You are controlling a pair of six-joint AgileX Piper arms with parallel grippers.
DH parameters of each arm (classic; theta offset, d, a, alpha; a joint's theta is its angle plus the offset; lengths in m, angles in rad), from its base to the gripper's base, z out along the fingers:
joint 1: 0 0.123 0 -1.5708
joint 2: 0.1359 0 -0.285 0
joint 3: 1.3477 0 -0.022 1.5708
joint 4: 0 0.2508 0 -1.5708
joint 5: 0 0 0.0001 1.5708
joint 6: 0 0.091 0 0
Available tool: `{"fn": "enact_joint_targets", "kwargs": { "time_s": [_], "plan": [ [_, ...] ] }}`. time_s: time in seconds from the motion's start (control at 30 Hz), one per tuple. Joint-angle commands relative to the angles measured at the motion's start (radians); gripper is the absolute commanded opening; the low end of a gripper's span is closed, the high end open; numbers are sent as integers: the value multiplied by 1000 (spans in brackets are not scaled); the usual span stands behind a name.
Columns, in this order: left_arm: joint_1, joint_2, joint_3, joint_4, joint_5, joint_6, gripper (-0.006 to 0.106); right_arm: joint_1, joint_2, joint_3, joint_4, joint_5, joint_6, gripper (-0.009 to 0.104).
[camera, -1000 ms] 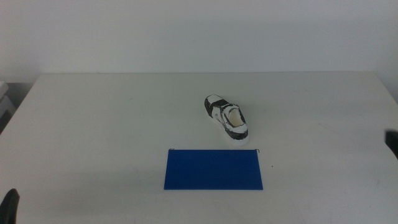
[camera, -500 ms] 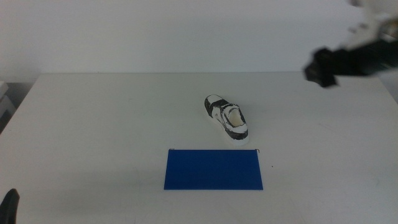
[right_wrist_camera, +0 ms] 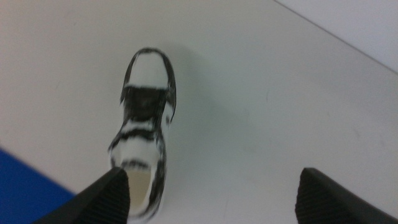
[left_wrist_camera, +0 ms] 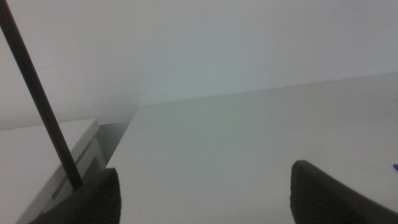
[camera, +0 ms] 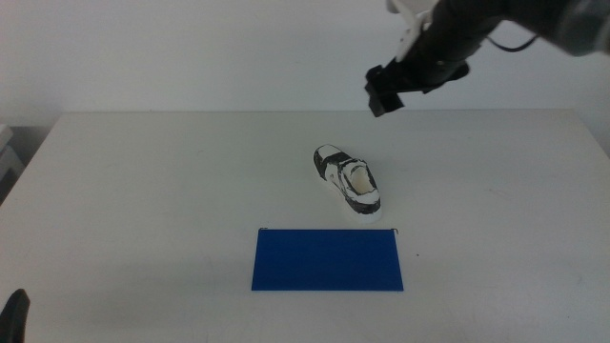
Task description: Use one arm to grab the shoe from the table and place it on the mat.
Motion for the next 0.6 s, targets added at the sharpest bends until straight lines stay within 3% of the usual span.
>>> {"fn": "enact_joint_targets", "kwargs": {
  "time_s": [0.0,0.57],
  "plan": [
    [-5,-7,5,-9,-81,-6,94,0,4,-97,-18,-16,-11,70],
    [-5,-7,5,-9,-81,-6,94,31,208,-150,24,-55,-55,70]
  ]
}}
